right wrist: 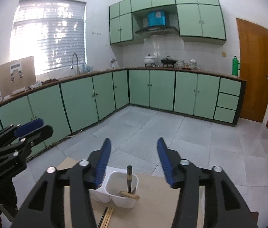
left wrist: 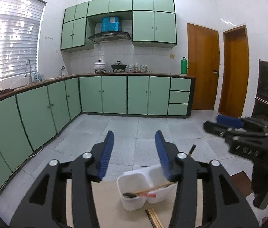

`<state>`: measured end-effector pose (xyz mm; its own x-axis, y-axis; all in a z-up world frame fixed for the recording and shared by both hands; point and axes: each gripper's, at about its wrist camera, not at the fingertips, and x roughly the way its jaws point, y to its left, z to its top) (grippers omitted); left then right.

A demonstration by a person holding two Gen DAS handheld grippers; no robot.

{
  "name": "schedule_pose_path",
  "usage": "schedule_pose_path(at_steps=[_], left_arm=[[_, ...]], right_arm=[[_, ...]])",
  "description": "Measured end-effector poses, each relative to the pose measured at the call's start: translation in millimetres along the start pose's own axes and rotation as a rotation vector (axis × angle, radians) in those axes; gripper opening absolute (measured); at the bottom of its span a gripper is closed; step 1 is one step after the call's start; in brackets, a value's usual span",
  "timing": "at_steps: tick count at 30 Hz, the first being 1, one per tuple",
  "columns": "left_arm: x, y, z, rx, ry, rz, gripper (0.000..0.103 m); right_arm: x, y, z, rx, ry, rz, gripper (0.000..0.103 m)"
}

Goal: Organize utensils
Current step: 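Open both tools to drop the chopsticks into the white holder, then move both open tools back down to the chopsticks on the mat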

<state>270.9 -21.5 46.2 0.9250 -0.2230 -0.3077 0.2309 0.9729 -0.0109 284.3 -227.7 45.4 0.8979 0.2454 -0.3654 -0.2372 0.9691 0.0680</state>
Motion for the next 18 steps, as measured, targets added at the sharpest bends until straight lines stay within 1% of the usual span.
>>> schedule_pose_path(at_steps=[1, 3, 6, 8, 12, 14, 16, 18], left_arm=[[-6.3, 0.6, -2.6, -0.004, -0.001, 0.000, 0.048], [-16.5, 2.7, -8.1, -0.016, -0.001, 0.005, 0.054], [-38.0, 5.8, -25.1, -0.032, 0.004, 0.023, 0.058], [-47.7, 6.5, -36.5, -0.038, 0.011, 0.036, 0.061], [-65.7, 6.3, -71.2, -0.046, 0.059, 0.057, 0.066], [-70.8, 5.5, -92.3, -0.051, 0.099, 0.061, 0.067], [-72.6, 3.8, -116.1, -0.046, 0.142, 0.083, 0.069], [-73.8, 2.9, -133.9, -0.051, 0.180, 0.078, 0.071]], right_arm=[[-7.9, -1.0, -2.3, 0.001, -0.009, -0.006, 0.059], [-22.6, -1.6, -7.8, 0.000, -0.026, -0.015, 0.064], [-44.7, -1.7, -22.0, 0.006, -0.045, -0.021, 0.070], [-55.7, -0.4, -33.7, 0.017, -0.049, -0.027, 0.077], [-71.4, 1.8, -68.2, 0.044, -0.025, -0.038, 0.082], [-76.3, 4.0, -91.0, 0.049, -0.006, -0.057, 0.085], [-77.9, 7.9, -109.2, 0.048, 0.016, -0.066, 0.089], [-77.7, 13.7, -132.7, 0.047, 0.053, -0.072, 0.091]])
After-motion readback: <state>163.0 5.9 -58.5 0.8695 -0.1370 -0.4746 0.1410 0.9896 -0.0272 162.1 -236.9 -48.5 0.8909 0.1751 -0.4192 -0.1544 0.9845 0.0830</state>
